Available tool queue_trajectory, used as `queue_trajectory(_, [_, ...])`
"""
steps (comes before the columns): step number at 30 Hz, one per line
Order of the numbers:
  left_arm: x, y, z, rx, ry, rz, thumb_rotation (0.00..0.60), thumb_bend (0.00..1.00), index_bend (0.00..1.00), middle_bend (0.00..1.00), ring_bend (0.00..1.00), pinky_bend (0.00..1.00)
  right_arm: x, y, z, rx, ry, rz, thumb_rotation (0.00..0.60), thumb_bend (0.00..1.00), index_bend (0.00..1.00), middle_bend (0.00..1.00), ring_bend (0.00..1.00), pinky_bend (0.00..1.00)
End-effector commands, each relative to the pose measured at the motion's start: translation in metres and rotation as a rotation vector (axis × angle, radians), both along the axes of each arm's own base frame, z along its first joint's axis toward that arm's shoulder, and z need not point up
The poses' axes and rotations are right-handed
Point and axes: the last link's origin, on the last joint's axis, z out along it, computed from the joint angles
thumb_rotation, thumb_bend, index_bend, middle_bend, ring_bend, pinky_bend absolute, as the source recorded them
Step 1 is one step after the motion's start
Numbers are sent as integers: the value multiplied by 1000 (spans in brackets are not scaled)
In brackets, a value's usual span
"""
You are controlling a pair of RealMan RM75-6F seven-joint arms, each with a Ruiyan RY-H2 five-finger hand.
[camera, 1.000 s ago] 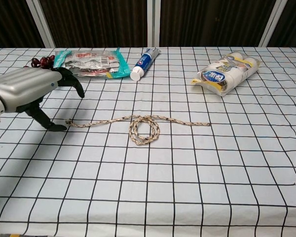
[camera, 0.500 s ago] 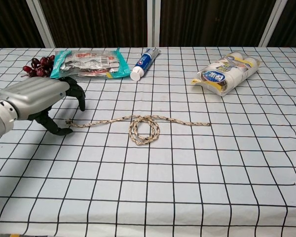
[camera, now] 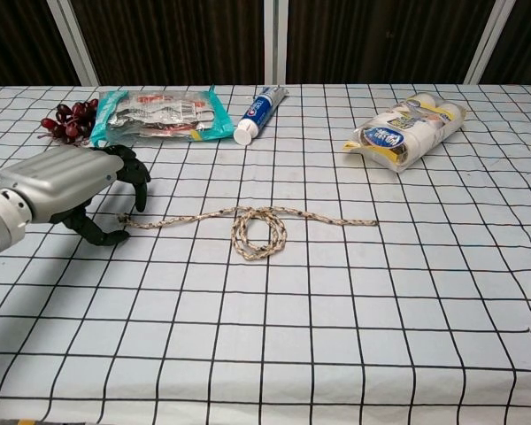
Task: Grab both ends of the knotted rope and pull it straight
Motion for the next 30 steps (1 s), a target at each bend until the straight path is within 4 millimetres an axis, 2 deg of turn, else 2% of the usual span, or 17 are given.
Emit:
queue_trajectory(1, [-1, 1, -2, 1, 5, -1, 600, 259, 440, 178, 42, 139, -1, 0, 0, 1, 0, -2, 600, 267, 0, 0, 0, 0])
queue_trajectory(13, [-2, 1, -4, 4, 0, 3, 600, 300, 500, 193, 42, 139, -4, 0, 0, -2, -15, -12, 600, 266, 0, 0, 0, 0])
queue_trajectory(30, [-2, 5, -5, 10, 22, 12, 600, 333, 513, 197, 42, 139, -7, 0, -3, 7, -16, -23, 600, 266, 0, 0, 0, 0])
